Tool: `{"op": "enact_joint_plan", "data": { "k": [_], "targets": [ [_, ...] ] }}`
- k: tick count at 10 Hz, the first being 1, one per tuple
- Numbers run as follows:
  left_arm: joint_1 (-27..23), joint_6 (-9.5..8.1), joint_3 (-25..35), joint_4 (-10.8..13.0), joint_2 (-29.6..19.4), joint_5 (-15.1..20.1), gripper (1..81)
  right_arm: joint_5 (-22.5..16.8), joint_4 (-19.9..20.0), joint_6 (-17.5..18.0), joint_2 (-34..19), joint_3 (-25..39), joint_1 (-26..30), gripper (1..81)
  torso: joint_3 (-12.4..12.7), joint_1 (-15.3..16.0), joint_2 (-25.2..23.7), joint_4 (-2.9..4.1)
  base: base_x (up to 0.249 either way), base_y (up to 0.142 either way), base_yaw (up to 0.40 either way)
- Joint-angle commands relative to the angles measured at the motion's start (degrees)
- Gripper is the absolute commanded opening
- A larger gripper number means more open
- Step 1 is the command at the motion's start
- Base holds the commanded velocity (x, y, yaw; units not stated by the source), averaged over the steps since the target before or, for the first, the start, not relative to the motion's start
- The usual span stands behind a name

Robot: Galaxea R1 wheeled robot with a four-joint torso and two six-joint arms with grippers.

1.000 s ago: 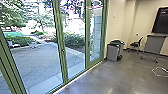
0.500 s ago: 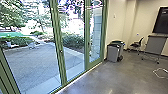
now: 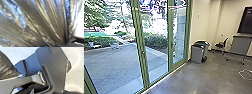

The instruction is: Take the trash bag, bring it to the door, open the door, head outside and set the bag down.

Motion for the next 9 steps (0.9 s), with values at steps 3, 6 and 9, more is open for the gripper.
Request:
{"op": "enact_joint_plan", "data": {
  "k": [3,6,9],
  "targets": [
    [-3.88,0.17,-0.06,0.15,-0.06,3.68,1.0,-3.73,-0.63,-0.55,0.45,0.55,2.21,81.1,0.0,0.0,0.0,0.0,0.142,-0.063,0.0],
    [-3.88,0.17,-0.06,0.15,-0.06,3.42,1.0,-3.64,-0.63,-0.46,0.89,0.2,2.21,81.1,0.02,0.0,0.0,0.0,0.142,-0.063,0.0],
    [-3.88,0.17,-0.06,0.15,-0.06,3.24,1.0,-3.64,-0.63,-0.46,0.89,0.2,2.21,81.1,0.02,0.0,0.0,0.0,0.143,-0.064,0.0]
  ]
}}
